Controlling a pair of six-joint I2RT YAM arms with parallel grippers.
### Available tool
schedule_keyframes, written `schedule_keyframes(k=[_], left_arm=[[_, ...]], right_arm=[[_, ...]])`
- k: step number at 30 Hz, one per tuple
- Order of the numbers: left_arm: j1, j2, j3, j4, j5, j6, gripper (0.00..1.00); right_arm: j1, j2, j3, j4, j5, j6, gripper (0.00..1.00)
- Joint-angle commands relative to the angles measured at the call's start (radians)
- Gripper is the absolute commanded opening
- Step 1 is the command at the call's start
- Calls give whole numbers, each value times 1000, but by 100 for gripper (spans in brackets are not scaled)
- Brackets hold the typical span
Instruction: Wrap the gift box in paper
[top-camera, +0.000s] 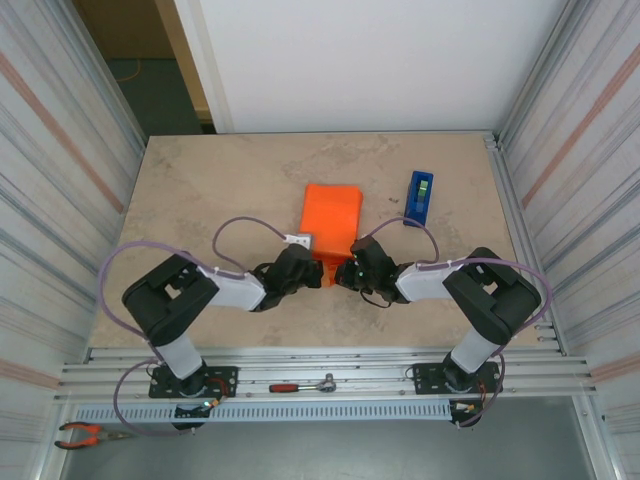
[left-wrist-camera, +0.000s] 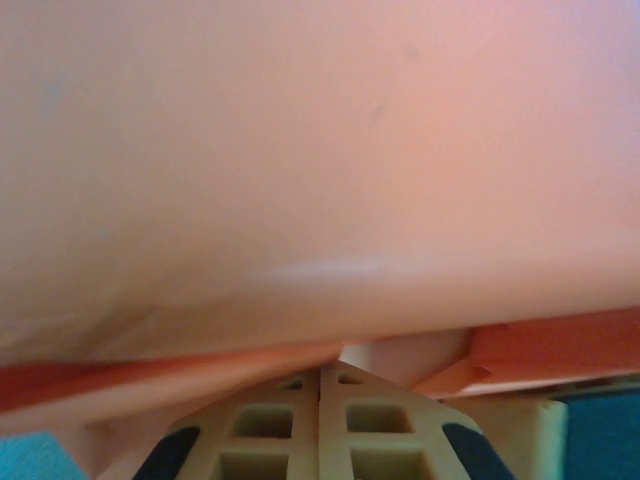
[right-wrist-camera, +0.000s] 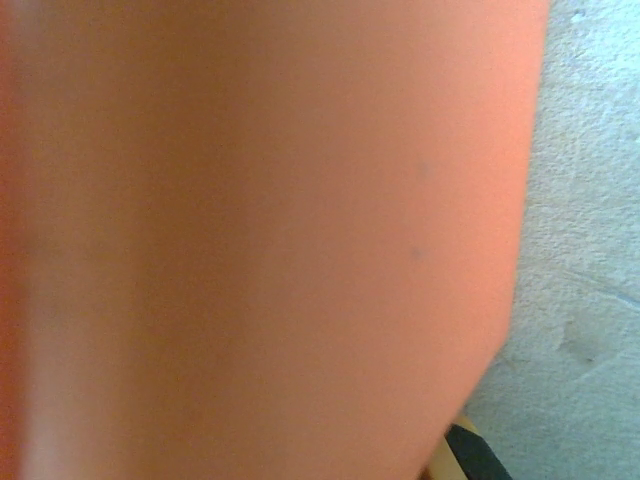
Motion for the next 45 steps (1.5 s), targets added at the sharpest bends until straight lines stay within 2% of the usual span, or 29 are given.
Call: schedule_keyframes(k=[1,5,10,26,29,36,40,45], left_arm=[[-3,-105,-27,-29,-13,29,0],[-4,-176,-67,-38,-21,22,0],[-4,-195,-115,-20,-22,6,0],[-28,6,-131,84,-44,-32,0],[-30,-32,-143,85,-40,-35,0],[19,-211,-128,-83,-49,4,0],[60,-238,-124,-116,-23,37,0],[66,-220,-116,-118,4,82,0]], right_arm=[[10,34,-20,-133,-5,-26,0],[8,38,-20,-130,-6,-25,0],[9,40,-20,-129,-6,-25,0],[10,17,-20,-150,-2,-28,0],[10,12,-20,-156,1,-30,0],[9,14,-19,-153,1,-31,0],[10,21,-17,-146,-3,-29,0],[11,22,-17,-144,-3,-28,0]])
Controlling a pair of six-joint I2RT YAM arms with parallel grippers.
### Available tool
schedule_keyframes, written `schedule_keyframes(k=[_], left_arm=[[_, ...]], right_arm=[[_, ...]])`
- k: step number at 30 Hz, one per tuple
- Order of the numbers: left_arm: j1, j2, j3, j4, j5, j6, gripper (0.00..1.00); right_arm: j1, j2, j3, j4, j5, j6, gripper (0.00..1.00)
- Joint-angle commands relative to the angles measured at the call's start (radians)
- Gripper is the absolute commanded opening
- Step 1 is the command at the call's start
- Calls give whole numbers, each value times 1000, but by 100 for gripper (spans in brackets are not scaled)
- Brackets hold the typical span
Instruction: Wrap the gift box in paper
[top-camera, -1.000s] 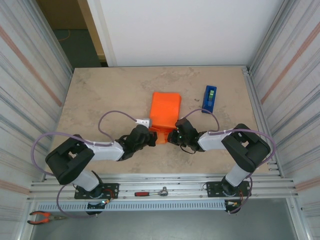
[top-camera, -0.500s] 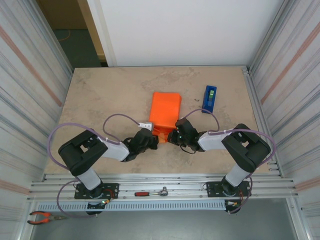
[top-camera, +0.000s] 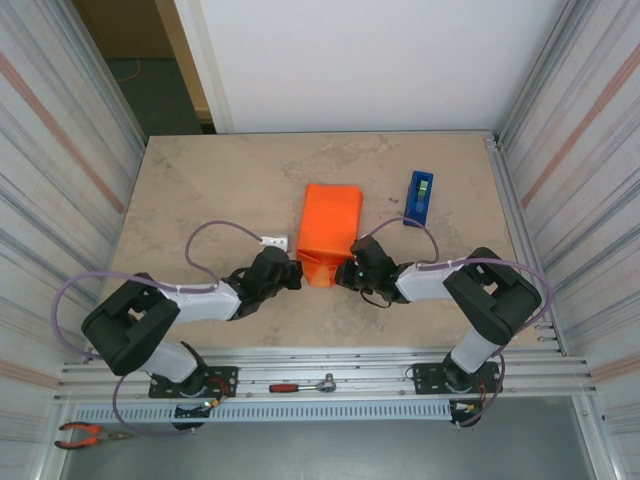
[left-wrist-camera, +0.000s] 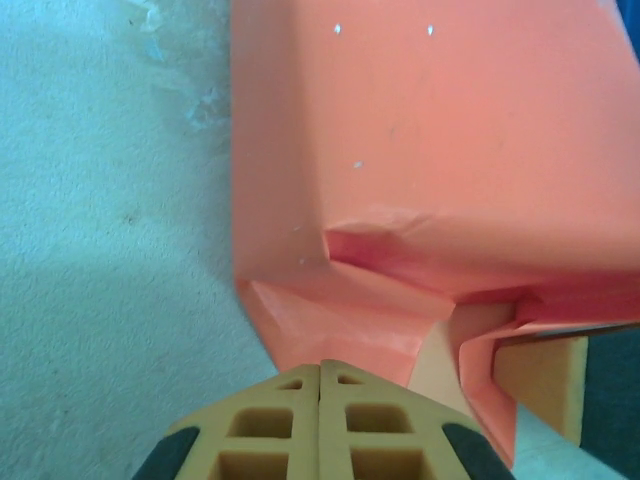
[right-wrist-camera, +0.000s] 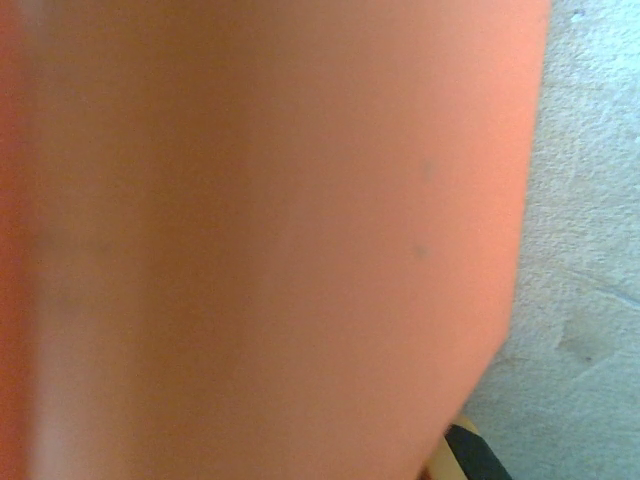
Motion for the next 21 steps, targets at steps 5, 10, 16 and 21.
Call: schedule_keyframes(k=[5,10,16,21], left_arm=[[-1,41,13,23,46,56,0],[-1,86,40,44,46,65,0],[-1,132,73,54,23,77,0],[-1,155,82,48,-14,80,0]], right_arm=[[10,26,-16,-141,-4,-26,0],[11,25,-14,-144,-4,-25,0],[11,28,-14,-144,-3,-26,0],[10,30,-14,-145,-3,-27,0]])
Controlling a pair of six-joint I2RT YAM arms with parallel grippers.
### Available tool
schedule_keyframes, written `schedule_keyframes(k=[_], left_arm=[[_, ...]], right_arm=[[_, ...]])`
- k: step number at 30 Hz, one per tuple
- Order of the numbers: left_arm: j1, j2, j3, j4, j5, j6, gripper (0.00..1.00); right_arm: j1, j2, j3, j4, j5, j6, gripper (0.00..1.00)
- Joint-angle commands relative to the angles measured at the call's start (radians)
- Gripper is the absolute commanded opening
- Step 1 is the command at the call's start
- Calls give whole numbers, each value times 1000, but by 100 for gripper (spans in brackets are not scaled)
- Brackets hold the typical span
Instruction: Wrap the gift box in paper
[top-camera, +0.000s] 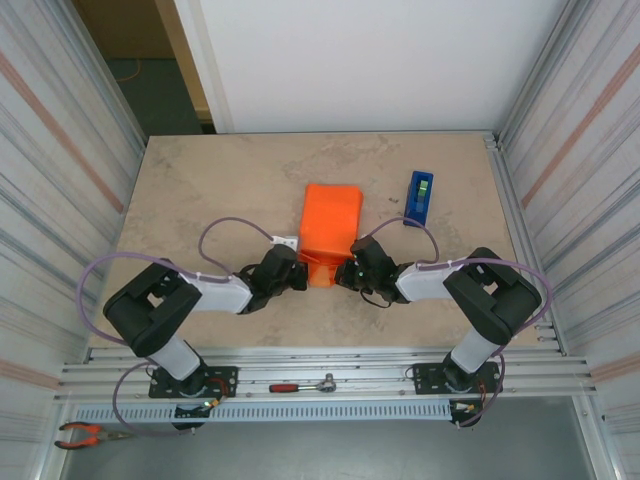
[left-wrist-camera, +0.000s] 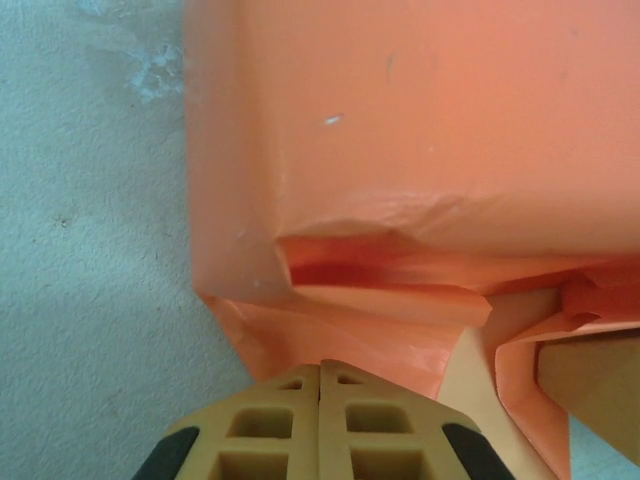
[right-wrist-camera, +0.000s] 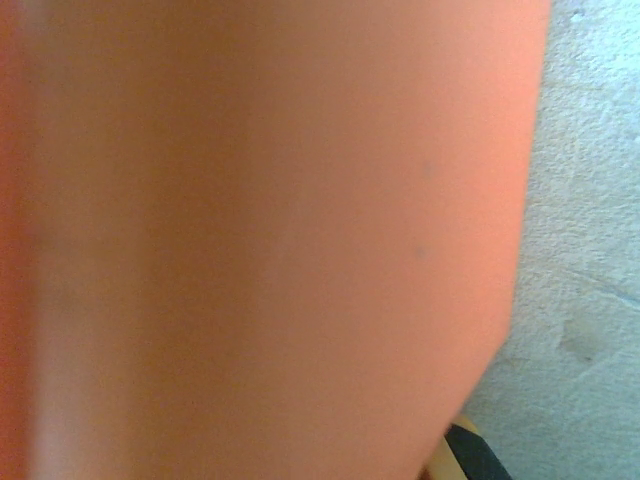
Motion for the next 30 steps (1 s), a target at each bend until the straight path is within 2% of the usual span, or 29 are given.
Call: schedule_keyframes(k=[1,17,23,28,30], left_arm=[[0,18,21,20,-44,24,0],[-1,93,31,65,-83,22,0],[0,-71,9,-28,-61,0,0],[32,-249,33,-193,-46,10,0],[77,-275,50,-218,1,11,10]], right_arm=[[10,30,-15,-144,-2,-27,0],[13,26,-20,-141,-7,-26,0],[8,-70,0,-221,-23,-46,0],[-54,-262,26,-374,-15,-94,0],[-96,-329,35,-434,-14,-116,0]])
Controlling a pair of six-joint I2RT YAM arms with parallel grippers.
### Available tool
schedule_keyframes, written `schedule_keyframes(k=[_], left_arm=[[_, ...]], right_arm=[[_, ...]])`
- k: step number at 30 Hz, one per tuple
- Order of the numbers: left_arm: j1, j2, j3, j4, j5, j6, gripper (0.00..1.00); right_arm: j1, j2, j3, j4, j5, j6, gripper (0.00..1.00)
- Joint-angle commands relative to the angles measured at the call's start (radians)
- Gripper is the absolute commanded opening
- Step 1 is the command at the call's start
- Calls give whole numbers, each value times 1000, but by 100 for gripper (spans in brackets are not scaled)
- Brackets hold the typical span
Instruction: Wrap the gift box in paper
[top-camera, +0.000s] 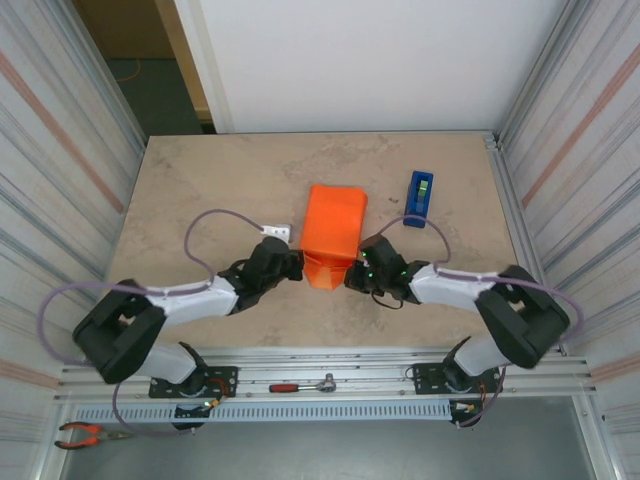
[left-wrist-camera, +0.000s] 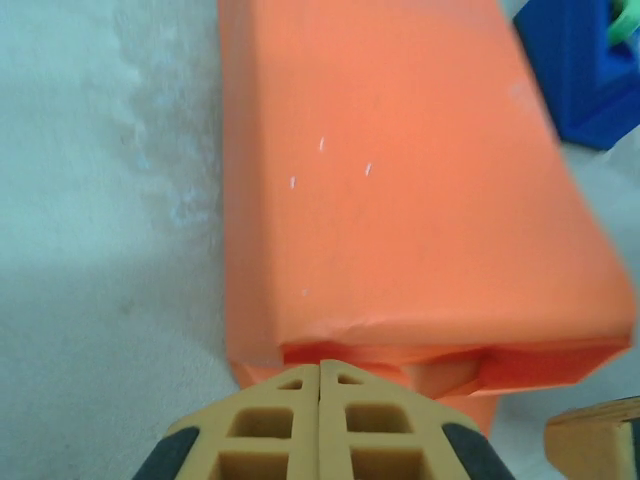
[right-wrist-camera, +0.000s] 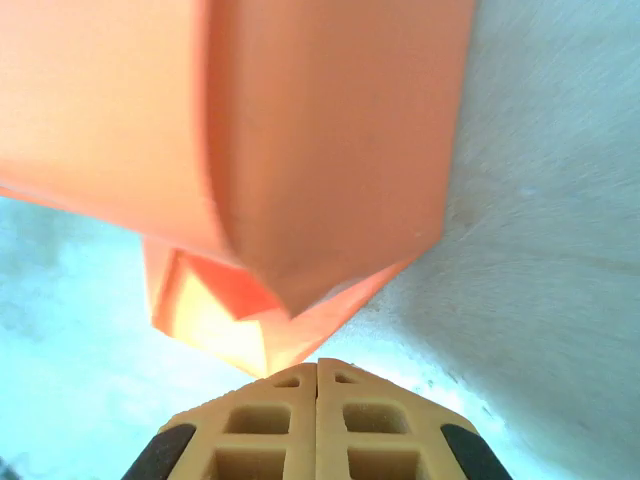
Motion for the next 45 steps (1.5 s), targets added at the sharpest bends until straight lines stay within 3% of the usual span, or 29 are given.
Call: schedule_keyframes(k=[1,6,11,17,22,33,40,45], left_arm=[[75,-39,40,-101,76,5,15],[195,48,146,-127,253,50,36],[245,178,264,-119,390,86,51],[251,330,378,-134,517,86,55],[246,363,365,-83,555,42,56],[154,293,221,3,492,-24,55],[49,203,129,51,356,-91,55],[35,117,103,21,250,-94,56]], right_arm=[[-77,-125,39,-176,8,-71,0],[-289,-186,65,-263,-86,-132,1],[-449,-61,136,-246,-253,-166,0],[-460,134,246,-208,-330,-171,0],[-440,245,319,-212,-355,-191,0],[-364,407,455,-254,-397,-228,0],[-344,440,509,-258,-413,-221,0],[-364,413,520,-279,-403,-230,0]])
